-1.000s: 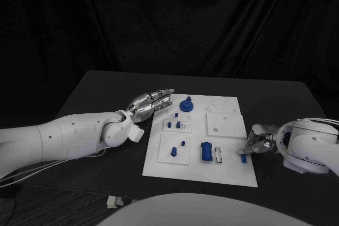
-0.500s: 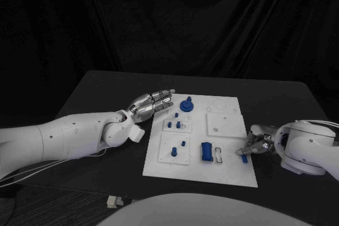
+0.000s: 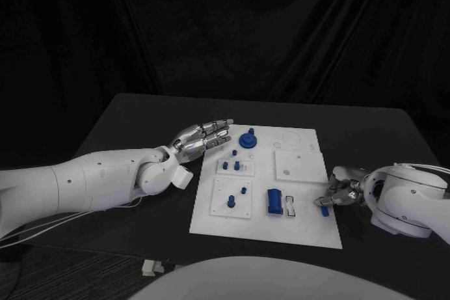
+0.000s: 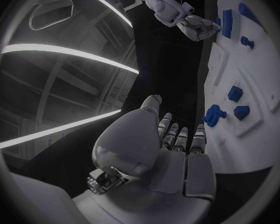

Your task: Assemble the parts on the task board

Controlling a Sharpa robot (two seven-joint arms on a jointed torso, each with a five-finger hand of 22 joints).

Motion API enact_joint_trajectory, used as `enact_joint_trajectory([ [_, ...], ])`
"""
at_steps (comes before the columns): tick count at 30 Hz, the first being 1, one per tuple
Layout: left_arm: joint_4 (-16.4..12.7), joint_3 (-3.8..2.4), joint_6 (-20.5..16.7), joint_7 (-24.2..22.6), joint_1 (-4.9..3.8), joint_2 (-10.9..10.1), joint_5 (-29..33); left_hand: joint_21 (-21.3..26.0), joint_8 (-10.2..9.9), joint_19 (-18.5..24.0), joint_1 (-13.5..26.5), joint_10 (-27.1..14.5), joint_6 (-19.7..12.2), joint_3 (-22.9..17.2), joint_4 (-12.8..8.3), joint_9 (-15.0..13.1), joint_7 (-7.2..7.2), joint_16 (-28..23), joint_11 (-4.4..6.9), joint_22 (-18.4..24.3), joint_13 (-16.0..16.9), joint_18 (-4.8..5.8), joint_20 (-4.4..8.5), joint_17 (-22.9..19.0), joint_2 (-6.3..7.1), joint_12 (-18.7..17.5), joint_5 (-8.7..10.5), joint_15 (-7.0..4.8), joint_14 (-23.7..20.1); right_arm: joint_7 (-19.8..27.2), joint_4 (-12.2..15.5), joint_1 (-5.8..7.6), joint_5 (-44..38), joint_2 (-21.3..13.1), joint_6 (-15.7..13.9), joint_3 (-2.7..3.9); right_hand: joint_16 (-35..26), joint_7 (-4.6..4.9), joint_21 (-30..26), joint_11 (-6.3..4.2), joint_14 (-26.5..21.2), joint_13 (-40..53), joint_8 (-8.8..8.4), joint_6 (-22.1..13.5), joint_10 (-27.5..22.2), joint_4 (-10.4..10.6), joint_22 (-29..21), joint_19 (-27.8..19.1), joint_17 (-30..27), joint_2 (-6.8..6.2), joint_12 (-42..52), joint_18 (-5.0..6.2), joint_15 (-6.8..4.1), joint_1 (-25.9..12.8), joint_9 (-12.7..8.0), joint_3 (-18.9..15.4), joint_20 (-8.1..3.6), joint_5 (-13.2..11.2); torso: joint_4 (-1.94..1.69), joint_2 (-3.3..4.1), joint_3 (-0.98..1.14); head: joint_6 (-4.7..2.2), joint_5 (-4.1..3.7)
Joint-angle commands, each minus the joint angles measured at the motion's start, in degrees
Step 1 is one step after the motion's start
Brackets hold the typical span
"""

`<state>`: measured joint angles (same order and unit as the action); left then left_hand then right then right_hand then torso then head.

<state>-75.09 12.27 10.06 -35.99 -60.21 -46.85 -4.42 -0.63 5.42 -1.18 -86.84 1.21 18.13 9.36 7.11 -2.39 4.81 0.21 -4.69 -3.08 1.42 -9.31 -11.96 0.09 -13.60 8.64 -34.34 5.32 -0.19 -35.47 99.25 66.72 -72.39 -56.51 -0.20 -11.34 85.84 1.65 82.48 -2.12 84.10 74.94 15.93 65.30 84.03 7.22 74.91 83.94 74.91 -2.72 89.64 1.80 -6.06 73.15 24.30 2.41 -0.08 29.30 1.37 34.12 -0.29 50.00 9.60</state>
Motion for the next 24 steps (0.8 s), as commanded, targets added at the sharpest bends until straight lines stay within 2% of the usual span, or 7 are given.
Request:
enact_joint_trajectory([
  [1, -0.1, -0.06, 0.8, -0.4, 0.06, 0.1, 0.3, -0.3, 0.2, -0.1, 0.0, 0.2, -0.2, -0.1, -0.3, 0.0, 0.23, -0.2, -0.4, 0.1, 0.1, -1.02, 0.06, -0.1, -0.44, 0.4, -0.21, 0.03, 0.2, -0.9, 0.7, -0.72, 1.2, -0.3, -3.0, -0.49, -0.3, -0.01, -0.2, -0.34, 4.1, 15.1, -2.45, 0.4, 6.0, -3.9, 12.4, 2.6, 4.8, -0.18, 0.4, 0.2, -0.5, 0.4, -10.5, 3.8, 0.01, 1.8, -0.01, 0.03, 0.0, 0.0, 0.07],
  [2, 0.0, -0.06, 0.8, -0.4, 0.06, 0.1, 0.3, -0.3, 0.2, -0.1, 0.0, 0.2, -0.2, -0.1, -0.3, 0.0, 0.23, -0.2, -0.4, 0.1, 0.1, -1.02, 0.06, -0.1, -0.44, 0.4, -0.21, 0.03, 0.2, -0.9, 0.9, -0.72, 1.7, -0.4, -3.4, -0.49, -0.3, -0.01, -0.3, -0.34, 4.1, 15.1, -2.54, 0.5, 6.0, -4.3, 12.4, 2.6, 4.8, -0.38, 0.4, 0.2, -0.49, 0.3, -10.4, 4.3, 0.02, 3.3, 0.0, 0.03, 0.0, 0.0, 0.1],
  [5, 0.1, -0.06, 0.9, -0.3, 0.07, 0.1, 0.3, -0.3, 0.2, -0.1, 0.0, 0.2, -0.2, -0.1, -0.3, 0.0, 0.25, -0.2, -0.42, 0.1, 0.1, -1.02, 0.04, -0.1, -0.48, 0.4, -0.23, 0.04, 0.2, -0.8, 1.6, -0.72, 4.7, -1.0, -4.5, -0.48, -0.4, 0.01, -0.4, -0.33, 4.1, 15.1, -2.68, 0.7, 6.0, -5.1, 12.4, 2.5, 4.5, -0.7, 0.4, 0.24, -0.45, 0.3, -10.1, 5.2, 0.04, 5.5, 0.0, 0.01, 0.0, 0.0, 0.18],
  [7, 0.1, -0.05, 0.9, -0.2, 0.07, 0.0, 0.3, -0.3, 0.2, -0.1, 0.0, 0.2, -0.2, -0.1, -0.3, 0.0, 0.26, -0.2, -0.43, 0.1, 0.1, -1.02, 0.03, -0.1, -0.5, 0.4, -0.24, 0.05, 0.2, -0.7, 2.0, -0.72, 6.9, -1.3, -5.1, -0.48, -0.4, 0.05, -0.5, -0.31, 4.0, 15.1, -2.76, 0.7, 6.0, -5.4, 12.3, 2.5, 4.4, -0.8, 0.4, 0.25, -0.42, 0.1, -10.0, 5.6, 0.07, 6.0, 0.0, 0.01, 0.01, 0.0, 0.18],
  [17, 0.3, -0.05, 1.2, 0.0, 0.07, 0.2, 0.3, -0.3, 0.4, -0.1, -0.1, 0.2, 0.0, -0.3, -0.4, -0.1, 0.59, -0.2, -0.39, 0.1, 0.1, -1.02, -0.05, -0.1, -0.6, 0.6, -0.25, 0.05, 0.2, -0.2, 4.4, -0.1, 14.9, -2.6, -7.6, -0.47, -0.5, 0.2, -0.6, -0.2, 4.0, 15.1, -2.99, 0.5, 6.0, -5.7, 12.3, 2.5, 4.3, -1.04, 0.4, 0.27, -0.4, -0.4, -9.9, 6.0, 0.09, 6.3, -0.02, -0.02, 0.0, 0.0, 0.09],
  [24, 0.3, -0.05, 1.1, 0.1, 0.07, 0.2, 0.3, -0.3, 0.4, -0.1, -0.1, 0.2, 0.0, -0.3, -0.4, -0.1, 0.62, -0.2, -0.4, 0.1, 0.1, -1.02, -0.06, -0.1, -0.61, 0.6, -0.25, 0.05, 0.2, -0.1, 4.9, 0.41, 19.3, -2.1, -7.8, -0.47, -0.5, 0.3, -0.7, -0.11, 4.0, 15.1, -3.12, 0.4, 6.0, -5.7, 12.3, 2.4, 4.2, -1.09, 0.4, 0.29, -0.38, -0.8, -9.8, 6.2, 0.1, 6.3, -0.03, 0.0, 0.0, 0.0, 0.0],
])
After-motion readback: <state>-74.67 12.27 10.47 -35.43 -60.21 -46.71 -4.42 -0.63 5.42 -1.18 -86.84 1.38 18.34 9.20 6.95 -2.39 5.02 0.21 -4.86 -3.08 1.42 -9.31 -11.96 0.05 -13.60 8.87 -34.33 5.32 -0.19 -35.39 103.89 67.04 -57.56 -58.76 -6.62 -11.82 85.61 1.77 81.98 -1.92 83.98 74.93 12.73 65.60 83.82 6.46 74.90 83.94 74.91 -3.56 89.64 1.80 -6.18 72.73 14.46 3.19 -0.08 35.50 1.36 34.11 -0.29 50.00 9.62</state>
